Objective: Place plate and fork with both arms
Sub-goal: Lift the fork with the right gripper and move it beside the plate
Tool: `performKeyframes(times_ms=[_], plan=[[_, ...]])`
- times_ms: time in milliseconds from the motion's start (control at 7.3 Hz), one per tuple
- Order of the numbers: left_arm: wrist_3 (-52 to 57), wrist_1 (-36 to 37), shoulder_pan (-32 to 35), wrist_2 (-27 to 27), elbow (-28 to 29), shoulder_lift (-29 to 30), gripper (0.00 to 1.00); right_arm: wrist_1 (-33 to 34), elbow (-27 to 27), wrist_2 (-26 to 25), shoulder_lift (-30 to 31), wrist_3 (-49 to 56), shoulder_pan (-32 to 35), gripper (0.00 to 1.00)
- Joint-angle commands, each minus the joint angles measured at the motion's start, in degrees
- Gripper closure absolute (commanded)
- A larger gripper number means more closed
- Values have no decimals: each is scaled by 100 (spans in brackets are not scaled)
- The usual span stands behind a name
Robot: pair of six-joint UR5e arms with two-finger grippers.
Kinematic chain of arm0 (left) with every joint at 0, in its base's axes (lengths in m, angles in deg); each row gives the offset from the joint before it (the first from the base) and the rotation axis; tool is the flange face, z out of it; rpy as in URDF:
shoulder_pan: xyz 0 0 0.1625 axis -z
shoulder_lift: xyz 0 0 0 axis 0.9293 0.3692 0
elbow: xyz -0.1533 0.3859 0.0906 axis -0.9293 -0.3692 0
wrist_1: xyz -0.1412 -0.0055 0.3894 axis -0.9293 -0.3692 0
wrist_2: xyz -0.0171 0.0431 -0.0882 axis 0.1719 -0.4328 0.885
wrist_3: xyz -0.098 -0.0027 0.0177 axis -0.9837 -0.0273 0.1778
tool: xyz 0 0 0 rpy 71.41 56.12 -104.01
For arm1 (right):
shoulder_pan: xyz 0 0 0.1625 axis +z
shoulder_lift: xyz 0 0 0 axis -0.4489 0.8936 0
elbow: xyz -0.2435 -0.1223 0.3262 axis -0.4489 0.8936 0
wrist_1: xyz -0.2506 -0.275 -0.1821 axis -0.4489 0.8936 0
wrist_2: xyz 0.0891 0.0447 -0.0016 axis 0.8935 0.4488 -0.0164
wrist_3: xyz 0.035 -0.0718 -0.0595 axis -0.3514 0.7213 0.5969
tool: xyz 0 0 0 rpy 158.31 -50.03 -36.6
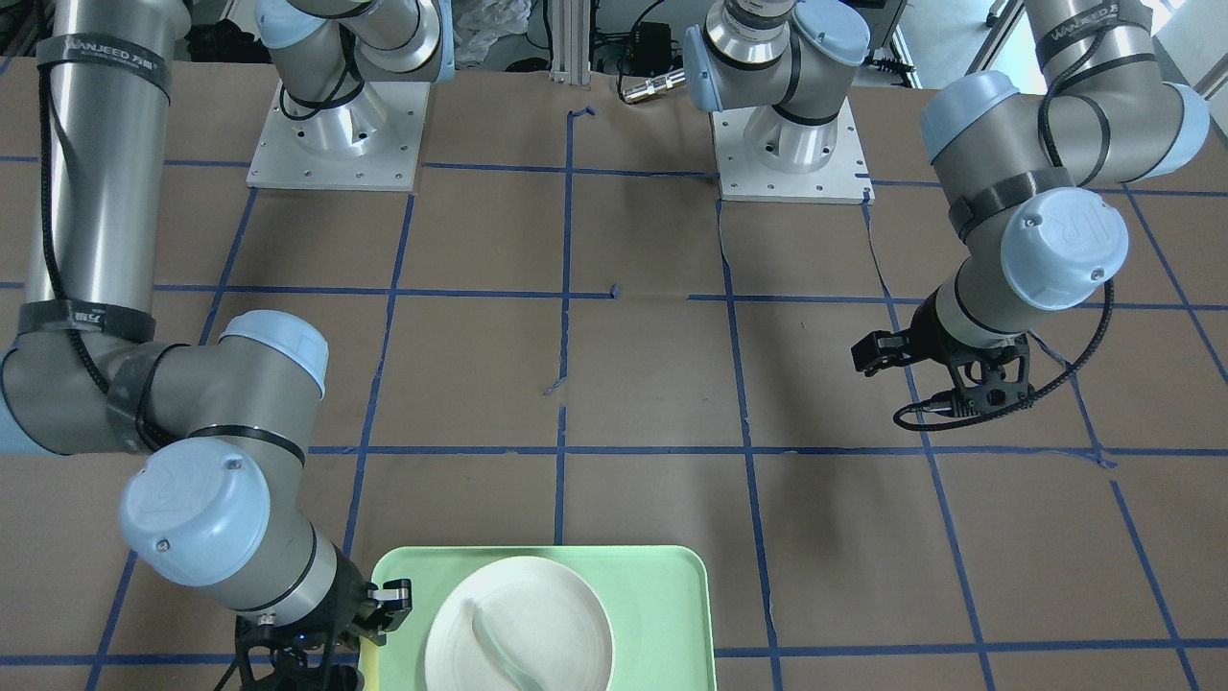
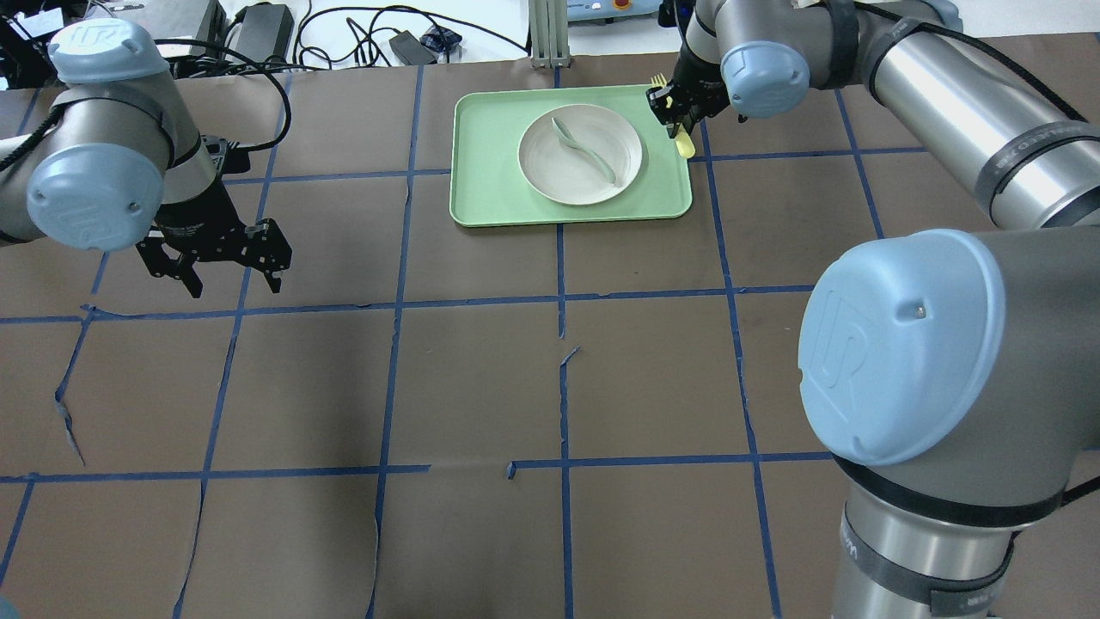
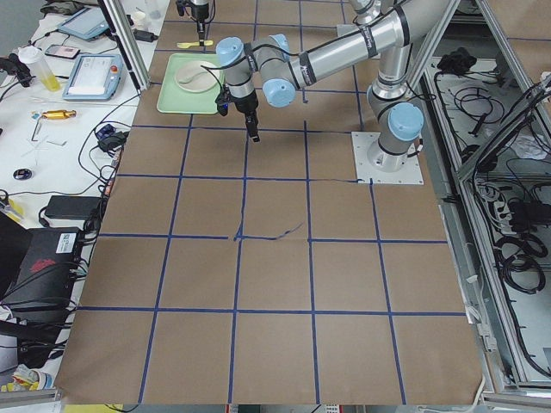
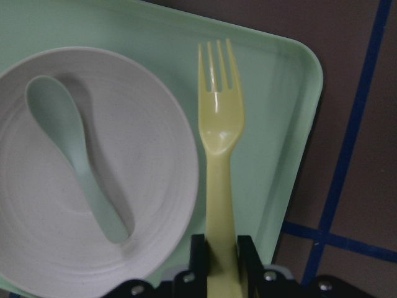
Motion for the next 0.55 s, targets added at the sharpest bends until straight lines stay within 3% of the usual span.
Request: performKeyframes(times_ms=[0, 411], plan=[[-17, -3, 11, 7, -61, -8, 0, 13, -330, 355, -99, -598, -60, 100], [-8, -3, 2, 7, -79, -8, 0, 162, -235, 622, -248, -899, -51, 100]])
